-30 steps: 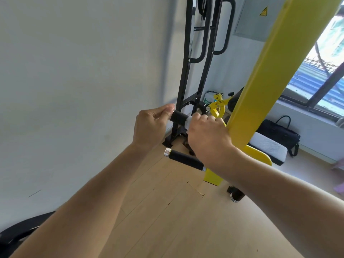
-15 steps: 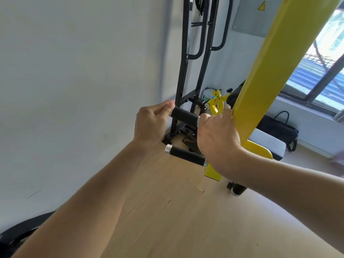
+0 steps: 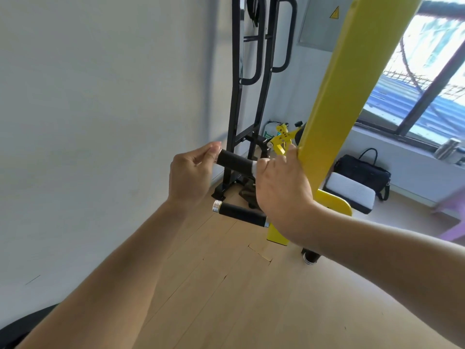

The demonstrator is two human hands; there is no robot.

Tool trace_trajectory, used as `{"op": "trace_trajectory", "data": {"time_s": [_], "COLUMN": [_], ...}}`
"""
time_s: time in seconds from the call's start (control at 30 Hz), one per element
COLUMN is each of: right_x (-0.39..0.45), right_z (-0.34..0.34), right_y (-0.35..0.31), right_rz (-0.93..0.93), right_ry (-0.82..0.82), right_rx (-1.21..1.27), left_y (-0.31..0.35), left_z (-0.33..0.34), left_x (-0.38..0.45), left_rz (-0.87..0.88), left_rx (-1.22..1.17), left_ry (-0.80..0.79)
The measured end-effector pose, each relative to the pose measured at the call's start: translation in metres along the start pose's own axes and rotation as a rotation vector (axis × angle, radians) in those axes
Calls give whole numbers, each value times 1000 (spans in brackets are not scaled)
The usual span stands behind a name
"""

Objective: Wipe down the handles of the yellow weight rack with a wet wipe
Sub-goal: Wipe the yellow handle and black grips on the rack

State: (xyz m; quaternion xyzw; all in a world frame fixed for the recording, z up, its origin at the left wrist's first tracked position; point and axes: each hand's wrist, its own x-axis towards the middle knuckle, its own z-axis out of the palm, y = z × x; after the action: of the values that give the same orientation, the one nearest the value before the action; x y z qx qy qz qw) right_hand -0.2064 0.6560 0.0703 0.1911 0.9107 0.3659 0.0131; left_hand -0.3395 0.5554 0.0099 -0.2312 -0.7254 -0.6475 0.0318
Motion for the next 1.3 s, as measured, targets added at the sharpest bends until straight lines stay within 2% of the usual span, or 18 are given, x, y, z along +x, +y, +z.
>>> {"op": "trace_trajectory", "data": {"time_s": [0.07, 0.23, 0.47, 0.63, 0.77, 0.93, 1.07, 1.17, 1.23, 1.3], "right_x": [7, 42, 25, 37, 33, 9, 21, 33, 34, 33], "right_z": [0, 0, 10, 9, 3, 2, -6, -2, -1, -3], "right_y": [-8, -36, -15, -20, -27, -7, -15, -21, -24, -24], "right_rz": [-1, -30, -22, -58, -94, -24, -151, -89, -71, -72], "right_ry": [24, 208, 164, 165, 177, 28, 38, 73, 96, 119], "right_rx": [96, 559, 674, 849, 743, 602, 705, 892, 895, 754], "left_y": [4, 1, 2, 7, 7, 7, 9, 11, 10, 7], "left_z": [2, -1, -1, 0, -5, -3, -4, -3, -2, -3], "left_x": [-2, -4, -4, -9, -8, -9, -10, -11, -12, -11], "left_rz": [4, 61, -3, 35, 70, 29, 0, 42, 83, 91], "left_rx": [3, 15, -25, -6, 17, 26, -1, 29, 60, 70], "left_ry": [-5, -73, -16, -31, -60, -29, -63, -63, -51, -39]}}
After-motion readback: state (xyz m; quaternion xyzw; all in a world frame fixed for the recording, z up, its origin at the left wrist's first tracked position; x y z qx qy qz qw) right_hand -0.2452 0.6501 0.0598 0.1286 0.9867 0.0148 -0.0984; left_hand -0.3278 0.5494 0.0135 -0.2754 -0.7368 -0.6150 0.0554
